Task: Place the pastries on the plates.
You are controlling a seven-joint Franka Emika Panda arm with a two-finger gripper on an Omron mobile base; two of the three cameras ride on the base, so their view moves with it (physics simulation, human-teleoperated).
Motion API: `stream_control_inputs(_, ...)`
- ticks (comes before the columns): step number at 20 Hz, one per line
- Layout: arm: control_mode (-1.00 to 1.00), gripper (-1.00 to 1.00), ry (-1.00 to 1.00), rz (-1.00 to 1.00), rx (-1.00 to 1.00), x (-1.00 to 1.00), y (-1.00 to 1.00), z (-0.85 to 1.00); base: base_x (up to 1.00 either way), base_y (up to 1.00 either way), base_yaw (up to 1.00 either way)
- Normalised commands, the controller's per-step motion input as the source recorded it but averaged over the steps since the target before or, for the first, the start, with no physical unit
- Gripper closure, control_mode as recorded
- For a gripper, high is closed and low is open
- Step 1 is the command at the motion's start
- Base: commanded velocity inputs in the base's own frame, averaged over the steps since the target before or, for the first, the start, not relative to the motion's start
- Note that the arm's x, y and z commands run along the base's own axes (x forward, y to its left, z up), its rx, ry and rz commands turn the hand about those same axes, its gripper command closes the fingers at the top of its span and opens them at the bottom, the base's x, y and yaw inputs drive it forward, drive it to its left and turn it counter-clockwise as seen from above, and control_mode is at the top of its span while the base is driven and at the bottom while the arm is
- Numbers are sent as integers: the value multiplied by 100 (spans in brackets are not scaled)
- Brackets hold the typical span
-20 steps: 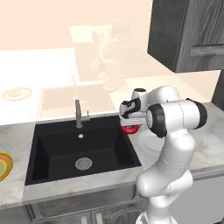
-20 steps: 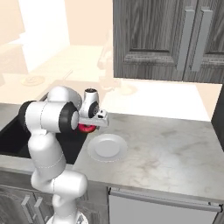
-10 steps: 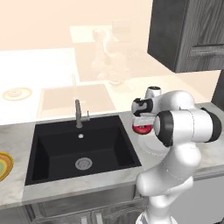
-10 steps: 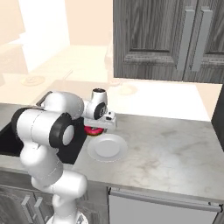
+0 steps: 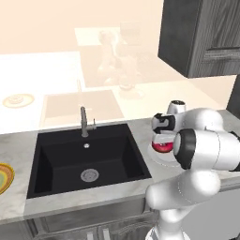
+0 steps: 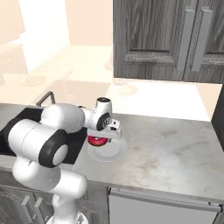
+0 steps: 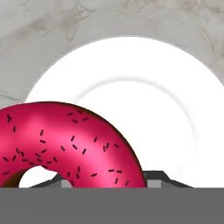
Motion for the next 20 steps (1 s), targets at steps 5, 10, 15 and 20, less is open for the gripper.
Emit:
stream_control_inputs(5,-100,100,0,0,0,-1,-23,-36,0,0,0)
stream_control_inputs(10,-100,100,0,0,0,0,-33,-36,0,0,0)
stream_control_inputs(15,-100,-100,0,0,0,0,-3,-13,0,0,0)
stream_control_inputs(20,-100,-100,-1,0,0,0,0,0,0,0,0)
